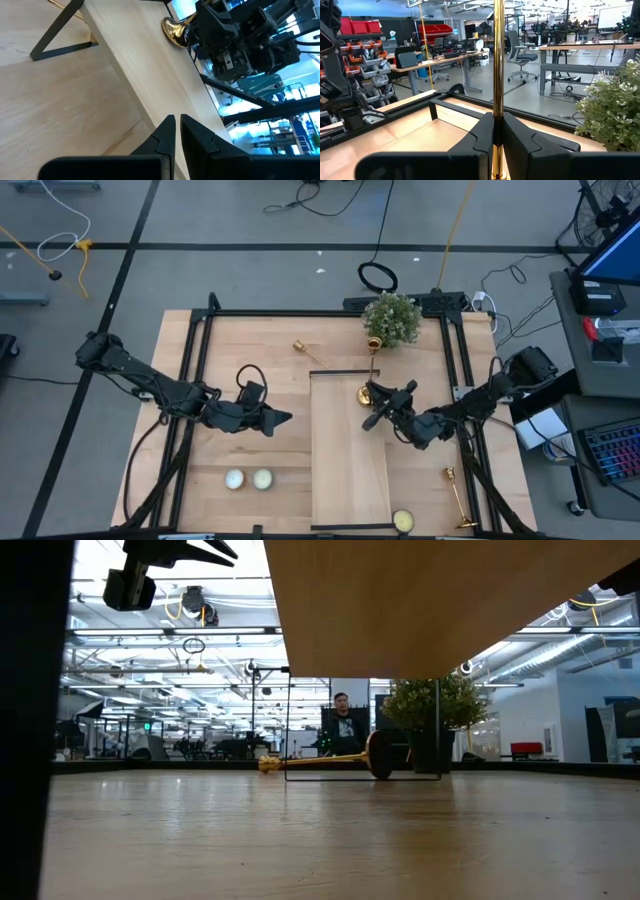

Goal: Pick & Place candle stick holders
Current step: Put the top right gold candle holder on the shelf

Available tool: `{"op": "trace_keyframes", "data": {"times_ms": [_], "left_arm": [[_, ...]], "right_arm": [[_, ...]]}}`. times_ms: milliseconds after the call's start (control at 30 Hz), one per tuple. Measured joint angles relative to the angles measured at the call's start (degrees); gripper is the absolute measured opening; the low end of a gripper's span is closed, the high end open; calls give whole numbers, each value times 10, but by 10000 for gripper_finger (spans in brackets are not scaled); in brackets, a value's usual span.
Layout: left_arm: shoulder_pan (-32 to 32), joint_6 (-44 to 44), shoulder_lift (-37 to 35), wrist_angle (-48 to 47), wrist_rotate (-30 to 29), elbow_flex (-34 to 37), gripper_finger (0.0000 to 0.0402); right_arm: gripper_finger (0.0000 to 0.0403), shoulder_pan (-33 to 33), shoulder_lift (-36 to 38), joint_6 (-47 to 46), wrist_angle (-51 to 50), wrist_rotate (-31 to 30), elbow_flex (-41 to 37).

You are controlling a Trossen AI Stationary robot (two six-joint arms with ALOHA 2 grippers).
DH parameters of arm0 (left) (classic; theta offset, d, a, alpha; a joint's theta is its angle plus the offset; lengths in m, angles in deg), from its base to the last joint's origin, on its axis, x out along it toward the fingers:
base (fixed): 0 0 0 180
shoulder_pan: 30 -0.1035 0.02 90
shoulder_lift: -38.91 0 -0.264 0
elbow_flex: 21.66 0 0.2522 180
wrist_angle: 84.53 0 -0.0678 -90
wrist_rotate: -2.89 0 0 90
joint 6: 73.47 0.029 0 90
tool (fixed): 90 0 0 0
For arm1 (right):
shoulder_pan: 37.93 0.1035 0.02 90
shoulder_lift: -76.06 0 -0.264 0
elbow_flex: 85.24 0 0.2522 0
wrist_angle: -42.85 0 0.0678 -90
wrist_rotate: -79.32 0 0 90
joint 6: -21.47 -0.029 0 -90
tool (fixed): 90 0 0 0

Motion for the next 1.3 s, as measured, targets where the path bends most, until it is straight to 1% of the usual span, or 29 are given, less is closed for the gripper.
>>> {"op": "trace_keyframes", "data": {"times_ms": [200, 300, 700, 867, 1033, 1100, 1200, 1300], "left_arm": [[0, -2, 0, 0, 0, 0, 31], [0, -2, 0, 0, 0, 0, 31], [0, -7, 10, 0, 0, 0, 31], [0, -15, 30, 8, 15, 0, 31], [0, -15, 50, 36, 32, 0, 31], [0, -12, 54, 51, 27, 0, 31], [0, 12, 53, 90, -5, 0, 31], [-3, 26, 48, 98, -8, 0, 31]], "right_arm": [[21, 0, 0, 2, 0, 28, 0], [25, 0, 0, 3, 0, 31, 0], [93, 0, 0, 4, -2, 29, 0], [113, 0, 0, 4, -2, 29, 0], [126, 0, 0, 3, -2, 30, 0], [129, 0, 0, 3, -2, 30, 0], [130, 0, 0, 3, 0, 30, 0], [130, 0, 0, 3, 6, 30, 0]]}}
